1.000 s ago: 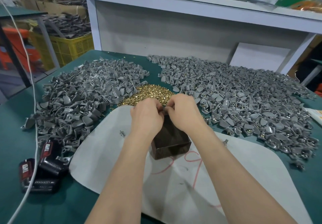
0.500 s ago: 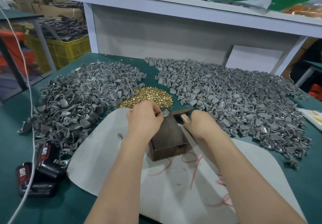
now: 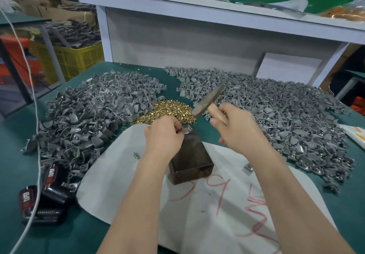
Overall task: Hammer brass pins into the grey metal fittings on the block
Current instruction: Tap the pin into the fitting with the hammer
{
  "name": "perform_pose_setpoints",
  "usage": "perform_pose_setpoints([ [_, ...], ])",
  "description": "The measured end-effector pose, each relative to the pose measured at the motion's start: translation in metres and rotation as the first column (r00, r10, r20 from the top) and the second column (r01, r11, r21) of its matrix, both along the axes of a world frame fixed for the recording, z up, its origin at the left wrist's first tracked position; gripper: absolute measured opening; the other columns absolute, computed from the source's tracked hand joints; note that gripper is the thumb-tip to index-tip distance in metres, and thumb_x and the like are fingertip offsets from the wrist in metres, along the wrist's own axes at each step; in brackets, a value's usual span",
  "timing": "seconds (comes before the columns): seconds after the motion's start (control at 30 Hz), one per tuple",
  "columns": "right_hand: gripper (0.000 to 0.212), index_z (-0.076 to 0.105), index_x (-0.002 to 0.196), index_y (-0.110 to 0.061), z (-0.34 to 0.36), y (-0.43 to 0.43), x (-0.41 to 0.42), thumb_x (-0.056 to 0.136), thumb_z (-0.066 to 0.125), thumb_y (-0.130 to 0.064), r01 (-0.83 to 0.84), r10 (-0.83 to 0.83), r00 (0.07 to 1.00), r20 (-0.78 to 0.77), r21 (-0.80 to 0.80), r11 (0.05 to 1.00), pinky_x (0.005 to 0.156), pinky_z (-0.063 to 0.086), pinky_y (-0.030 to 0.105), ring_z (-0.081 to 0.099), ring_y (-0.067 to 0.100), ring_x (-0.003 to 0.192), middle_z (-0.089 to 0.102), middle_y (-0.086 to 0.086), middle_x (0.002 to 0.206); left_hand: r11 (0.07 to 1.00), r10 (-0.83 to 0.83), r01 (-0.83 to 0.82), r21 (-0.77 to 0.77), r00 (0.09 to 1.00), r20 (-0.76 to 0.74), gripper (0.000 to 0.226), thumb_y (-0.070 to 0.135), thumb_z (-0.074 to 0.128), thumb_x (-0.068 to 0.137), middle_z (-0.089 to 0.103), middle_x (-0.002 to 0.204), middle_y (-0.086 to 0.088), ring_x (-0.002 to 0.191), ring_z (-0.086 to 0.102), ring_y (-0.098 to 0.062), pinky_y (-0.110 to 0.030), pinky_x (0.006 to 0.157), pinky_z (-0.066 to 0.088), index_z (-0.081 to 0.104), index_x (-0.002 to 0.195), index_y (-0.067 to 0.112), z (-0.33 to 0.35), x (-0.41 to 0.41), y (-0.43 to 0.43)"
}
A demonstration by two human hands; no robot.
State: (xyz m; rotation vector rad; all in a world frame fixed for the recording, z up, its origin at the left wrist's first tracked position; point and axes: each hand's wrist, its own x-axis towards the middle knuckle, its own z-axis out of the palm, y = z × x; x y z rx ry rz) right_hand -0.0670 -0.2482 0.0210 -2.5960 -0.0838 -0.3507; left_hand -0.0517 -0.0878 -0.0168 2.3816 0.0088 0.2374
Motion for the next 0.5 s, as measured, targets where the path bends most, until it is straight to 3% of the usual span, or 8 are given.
perform_pose_setpoints([
  [0.1,0.026,0.058,0.118,-0.018,0.003,0.008,-0.010,0.093,0.055,-0.025,0.009,-0.017,0.947,0.321,0.024,1.000,0.076,0.052,0.040,0.064,0.029,0.084,0.068,0.008,0.094,1.000,-0.004,0.004,-0.001,1.000,0.007,0.007,0.019,0.064,0.087,0.070,0.092,0.000,0.098,0.061,-0.025,-0.039,0.088,0.049,0.071,0.088,0.020,-0.001,0.001,0.000],
  [0.13,0.029,0.057,0.122,-0.021,0.002,0.012,-0.012,0.093,0.056,-0.025,-0.003,-0.002,0.943,0.332,0.016,1.000,0.078,0.053,0.040,0.065,0.029,0.088,0.069,0.008,0.099,1.000,-0.003,0.003,-0.002,1.000,0.008,0.007,0.019,0.064,0.087,0.070,0.091,-0.001,0.097,0.061,-0.025,-0.038,0.087,0.049,0.071,0.088,0.019,-0.001,0.001,0.000],
  [0.23,0.033,0.053,0.128,-0.030,-0.013,0.022,-0.012,0.095,0.052,-0.028,-0.037,0.055,0.994,0.094,-0.182,0.983,0.080,0.052,0.036,0.064,0.030,0.095,0.068,0.007,0.107,1.000,0.016,-0.016,-0.002,1.000,-0.011,0.007,0.020,0.065,0.086,0.069,0.093,0.000,0.098,0.061,-0.025,-0.038,0.088,0.048,0.071,0.090,0.019,0.000,0.001,0.001],
  [0.27,0.033,0.053,0.128,-0.031,-0.013,0.021,-0.012,0.095,0.051,-0.029,-0.036,0.054,0.995,0.080,-0.211,0.977,0.078,0.050,0.034,0.063,0.030,0.096,0.068,0.006,0.106,1.000,0.021,-0.021,-0.011,1.000,-0.010,0.007,0.020,0.066,0.086,0.069,0.094,0.000,0.098,0.061,-0.025,-0.039,0.089,0.048,0.071,0.090,0.019,0.000,0.000,0.000],
  [0.33,0.033,0.055,0.127,-0.027,-0.003,0.015,-0.010,0.095,0.053,-0.027,0.004,0.032,0.977,0.212,-0.168,0.986,0.079,0.050,0.034,0.064,0.029,0.094,0.069,0.006,0.105,1.000,0.022,-0.022,-0.016,1.000,0.000,0.007,0.019,0.065,0.086,0.069,0.094,-0.001,0.097,0.061,-0.025,-0.039,0.089,0.049,0.071,0.088,0.017,0.000,0.000,0.000],
  [0.4,0.031,0.058,0.124,-0.021,0.002,0.010,-0.009,0.093,0.057,-0.022,-0.003,0.008,0.911,0.412,-0.013,1.000,0.076,0.053,0.036,0.065,0.027,0.084,0.070,0.009,0.099,1.000,0.013,-0.013,-0.007,1.000,0.014,0.009,0.018,0.064,0.087,0.070,0.091,-0.003,0.096,0.062,-0.027,-0.039,0.086,0.050,0.072,0.085,0.015,0.000,0.000,0.000],
  [0.43,0.030,0.059,0.122,-0.020,0.001,0.011,-0.009,0.092,0.058,-0.021,-0.012,0.014,0.906,0.423,-0.008,1.000,0.071,0.053,0.034,0.063,0.026,0.076,0.069,0.009,0.092,1.000,0.014,-0.014,-0.012,1.000,0.010,0.009,0.017,0.063,0.087,0.070,0.090,-0.004,0.095,0.062,-0.027,-0.040,0.087,0.050,0.072,0.085,0.014,0.000,0.000,-0.001],
  [0.5,0.028,0.057,0.122,-0.024,-0.009,0.019,-0.012,0.094,0.054,-0.025,-0.028,0.068,0.971,0.228,-0.173,0.985,0.065,0.044,0.028,0.060,0.026,0.074,0.063,0.006,0.084,1.000,0.021,-0.021,-0.019,1.000,-0.012,0.008,0.018,0.064,0.087,0.070,0.093,-0.003,0.096,0.062,-0.026,-0.040,0.089,0.049,0.072,0.090,0.016,0.002,-0.001,-0.001],
])
